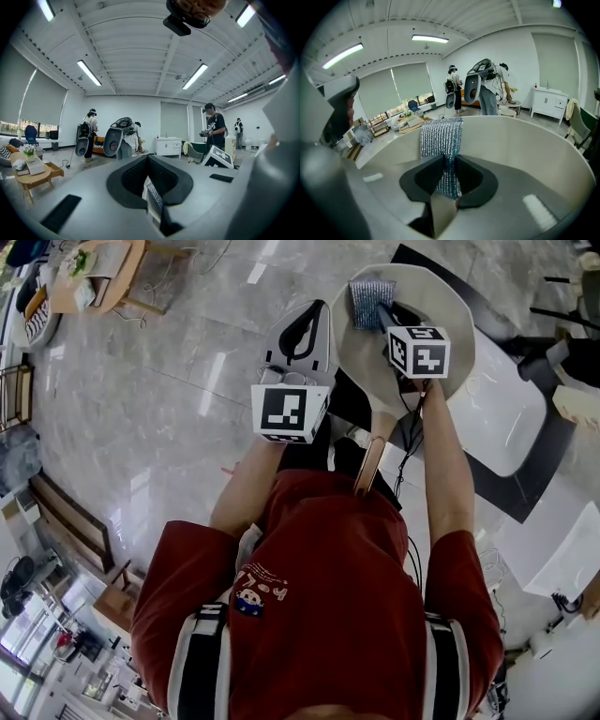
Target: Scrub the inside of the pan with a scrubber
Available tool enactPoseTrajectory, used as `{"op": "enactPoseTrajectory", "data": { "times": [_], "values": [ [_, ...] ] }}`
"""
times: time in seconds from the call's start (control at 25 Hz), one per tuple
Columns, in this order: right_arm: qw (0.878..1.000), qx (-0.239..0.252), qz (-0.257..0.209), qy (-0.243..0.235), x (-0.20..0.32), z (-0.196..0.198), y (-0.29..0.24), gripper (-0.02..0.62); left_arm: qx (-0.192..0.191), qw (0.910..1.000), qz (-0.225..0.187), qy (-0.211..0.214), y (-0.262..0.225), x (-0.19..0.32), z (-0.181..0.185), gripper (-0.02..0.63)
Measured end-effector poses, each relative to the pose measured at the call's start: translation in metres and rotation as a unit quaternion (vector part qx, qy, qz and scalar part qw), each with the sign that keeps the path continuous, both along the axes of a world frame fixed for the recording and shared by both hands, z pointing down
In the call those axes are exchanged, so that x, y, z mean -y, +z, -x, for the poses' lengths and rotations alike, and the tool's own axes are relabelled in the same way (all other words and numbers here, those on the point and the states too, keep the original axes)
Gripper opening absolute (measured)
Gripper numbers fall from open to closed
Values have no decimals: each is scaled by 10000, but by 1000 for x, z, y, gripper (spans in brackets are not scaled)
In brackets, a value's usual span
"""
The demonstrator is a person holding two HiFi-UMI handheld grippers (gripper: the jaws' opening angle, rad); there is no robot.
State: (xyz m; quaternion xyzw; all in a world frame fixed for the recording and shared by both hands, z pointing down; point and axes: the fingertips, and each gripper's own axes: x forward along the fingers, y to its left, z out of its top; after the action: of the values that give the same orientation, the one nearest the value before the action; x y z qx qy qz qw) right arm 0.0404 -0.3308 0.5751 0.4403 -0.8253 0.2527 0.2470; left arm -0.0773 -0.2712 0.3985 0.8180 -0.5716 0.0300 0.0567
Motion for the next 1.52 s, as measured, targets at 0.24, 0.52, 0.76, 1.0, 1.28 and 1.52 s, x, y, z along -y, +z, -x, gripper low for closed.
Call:
{"op": "enactPoseTrajectory", "data": {
  "times": [0.24,0.52,0.76,1.0,1.28,1.52],
  "values": [
    [9967,159,160,-778,-19,18,-2,94,20,10000,92,-34,5,-5,2,5],
    [9908,-111,427,-1281,-38,25,6,94,47,9998,207,-18,15,-12,-1,5],
    [9795,-215,611,-1905,-58,28,4,94,66,9997,253,8,17,-15,0,5],
    [9647,-636,697,-2459,-79,26,4,94,91,9992,390,81,30,-16,-4,5],
    [9503,-847,833,-2879,-90,26,-1,91,154,9977,641,140,53,-19,-6,5],
    [9384,-850,932,-3217,-99,30,-21,86,158,9977,640,157,52,-19,-4,5]
  ]
}}
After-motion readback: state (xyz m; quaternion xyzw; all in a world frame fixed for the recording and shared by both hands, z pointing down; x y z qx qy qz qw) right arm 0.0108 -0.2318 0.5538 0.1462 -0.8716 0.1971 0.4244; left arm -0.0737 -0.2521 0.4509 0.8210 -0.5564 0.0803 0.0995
